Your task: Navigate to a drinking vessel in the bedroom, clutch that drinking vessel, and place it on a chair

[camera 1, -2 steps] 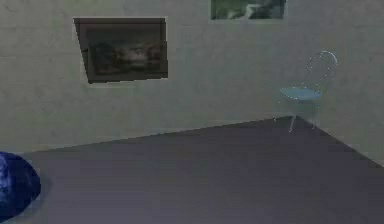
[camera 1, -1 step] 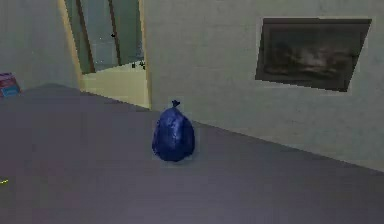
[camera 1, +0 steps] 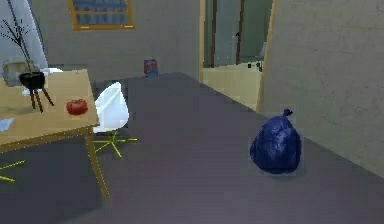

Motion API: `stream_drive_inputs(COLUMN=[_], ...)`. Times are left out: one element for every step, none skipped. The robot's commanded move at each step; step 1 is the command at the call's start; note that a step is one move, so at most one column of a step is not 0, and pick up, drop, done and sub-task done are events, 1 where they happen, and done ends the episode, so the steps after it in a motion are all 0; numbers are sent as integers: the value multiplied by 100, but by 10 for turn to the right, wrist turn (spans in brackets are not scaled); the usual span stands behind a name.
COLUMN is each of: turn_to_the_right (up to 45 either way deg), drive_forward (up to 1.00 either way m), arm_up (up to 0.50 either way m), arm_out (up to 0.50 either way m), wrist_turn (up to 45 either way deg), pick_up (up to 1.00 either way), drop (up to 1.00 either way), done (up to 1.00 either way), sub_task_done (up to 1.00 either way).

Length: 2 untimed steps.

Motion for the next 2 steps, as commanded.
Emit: stream_drive_inputs(turn_to_the_right=[0, -60], drive_forward=[100, 0], arm_up=[0, 0], arm_out=[0, 0], wrist_turn=[0, 0], pick_up=[0, 0], drop=[0, 0], done=[0, 0], sub_task_done=[0, 0])
